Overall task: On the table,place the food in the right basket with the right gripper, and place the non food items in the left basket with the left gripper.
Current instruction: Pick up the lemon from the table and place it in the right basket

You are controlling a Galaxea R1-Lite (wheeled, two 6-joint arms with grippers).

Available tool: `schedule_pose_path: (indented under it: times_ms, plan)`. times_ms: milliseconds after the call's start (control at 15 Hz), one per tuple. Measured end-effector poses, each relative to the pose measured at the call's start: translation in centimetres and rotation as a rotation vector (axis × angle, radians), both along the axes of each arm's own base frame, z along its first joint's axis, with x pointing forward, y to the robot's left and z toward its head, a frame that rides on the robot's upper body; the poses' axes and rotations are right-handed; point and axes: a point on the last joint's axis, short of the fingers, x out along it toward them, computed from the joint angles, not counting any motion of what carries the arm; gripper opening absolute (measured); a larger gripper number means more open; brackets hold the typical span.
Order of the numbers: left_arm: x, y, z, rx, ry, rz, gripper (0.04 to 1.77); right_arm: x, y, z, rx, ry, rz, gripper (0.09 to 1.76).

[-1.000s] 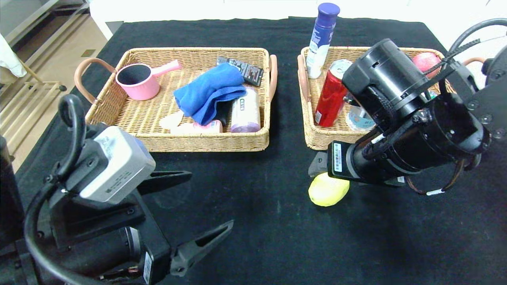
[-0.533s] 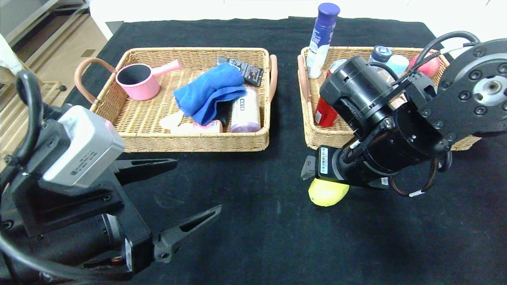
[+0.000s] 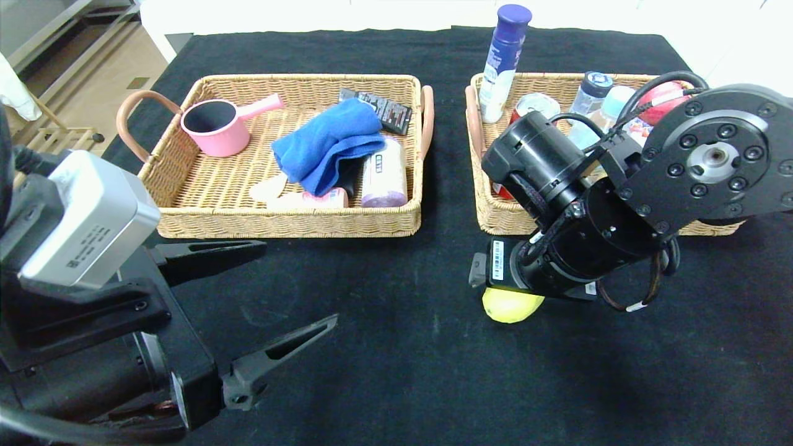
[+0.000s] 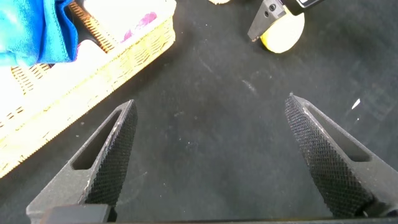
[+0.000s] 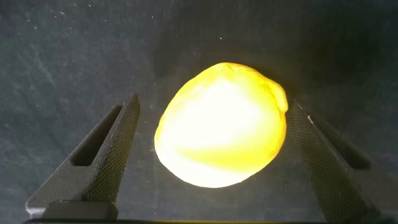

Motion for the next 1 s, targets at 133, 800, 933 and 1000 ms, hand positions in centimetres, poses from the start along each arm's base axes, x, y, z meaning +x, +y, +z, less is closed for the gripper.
schedule_pose_path:
  times_ms: [133,800,933,1000]
  plan:
    - [0.00,0.00,-0.02,0.001,0.000,0.000,1.72,0.02,0.06,-0.13,-0.004,0.005,0.001,1.71]
    - [-0.02,-0.01,-0.16,0.005,0.005,-0.001,1.72,-0.11,0.26,-0.38,-0.011,0.012,0.008,1.18]
    - [0.02,-0.05,-0.23,0.007,0.007,-0.001,1.72,-0.12,0.25,-0.46,-0.012,0.014,0.008,1.18]
    - [0.03,-0.05,-0.25,0.007,0.008,-0.002,1.72,-0.13,0.25,-0.47,-0.013,0.014,0.008,1.18]
